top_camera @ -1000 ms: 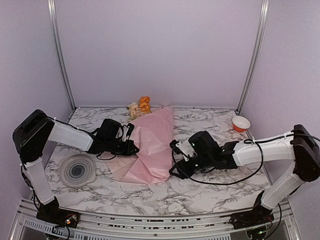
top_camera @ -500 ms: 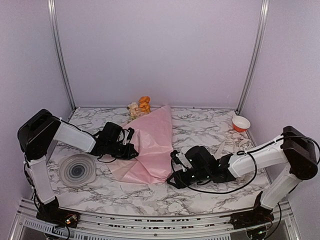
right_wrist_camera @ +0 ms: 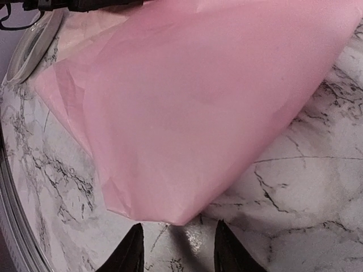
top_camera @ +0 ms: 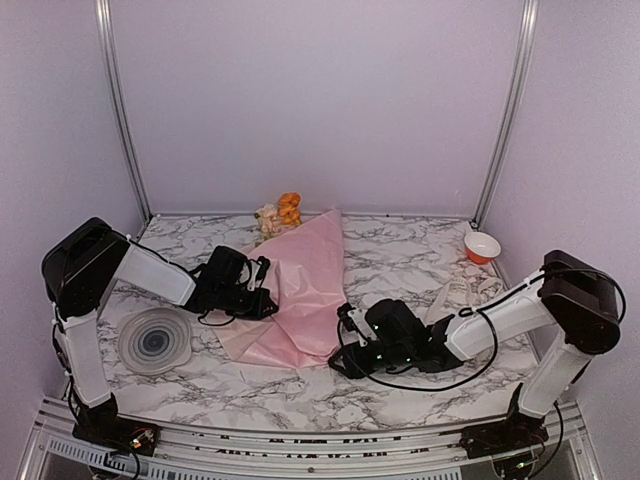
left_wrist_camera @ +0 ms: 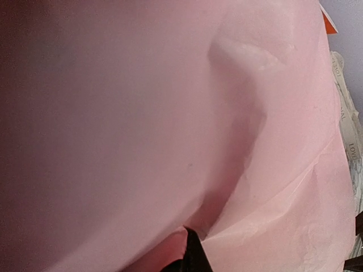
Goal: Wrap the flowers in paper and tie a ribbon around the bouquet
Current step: Adjust the 2/3-folded wrapping paper at the center of the board.
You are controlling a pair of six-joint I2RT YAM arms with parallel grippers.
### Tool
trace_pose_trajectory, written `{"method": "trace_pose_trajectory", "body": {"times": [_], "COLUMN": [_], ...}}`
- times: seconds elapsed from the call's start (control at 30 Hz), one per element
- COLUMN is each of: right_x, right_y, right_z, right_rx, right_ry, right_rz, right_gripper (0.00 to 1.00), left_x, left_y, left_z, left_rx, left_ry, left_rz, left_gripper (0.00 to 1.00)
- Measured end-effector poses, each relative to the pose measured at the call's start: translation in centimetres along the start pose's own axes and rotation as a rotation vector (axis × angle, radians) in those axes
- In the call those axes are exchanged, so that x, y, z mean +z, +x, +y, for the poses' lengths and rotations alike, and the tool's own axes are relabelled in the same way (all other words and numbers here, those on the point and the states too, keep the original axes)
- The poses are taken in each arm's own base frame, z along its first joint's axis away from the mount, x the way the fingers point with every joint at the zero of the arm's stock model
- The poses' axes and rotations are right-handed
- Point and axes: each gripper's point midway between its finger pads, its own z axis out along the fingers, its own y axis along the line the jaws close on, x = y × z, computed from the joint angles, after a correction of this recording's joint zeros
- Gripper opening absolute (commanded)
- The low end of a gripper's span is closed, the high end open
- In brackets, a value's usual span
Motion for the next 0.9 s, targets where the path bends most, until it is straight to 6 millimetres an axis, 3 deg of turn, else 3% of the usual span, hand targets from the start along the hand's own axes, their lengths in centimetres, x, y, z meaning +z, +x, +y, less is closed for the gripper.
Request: {"method": "trace_pose_trajectory", "body": {"times": [0.3,0.63,0.9], "right_x": [0.5,1.3,1.3], "right_y": [-0.2,-0.4,-0.4], "right_z": [0.6,0.7,0.5], "right_rx": [0.002,-0.001,0.011], "right_ry": [-0.037,-0.037,-0.018], "right_rz": [-0.033,-0.04,-0.047], "right_gripper": [0.4,0.19,0.18], "left_x": [0.3,-0.4,-0.5], "left_y": [-0.1,0.5,0.7], "left_z": [0.0,0.0,-0.1], "left_rx": [-0.005,-0.025,-0.026], "left_ry": [0.016,0.039,0.043], "left_rz": [-0.028,-0.06,-0.053], "left_gripper": [0.0,0.0,0.0]}}
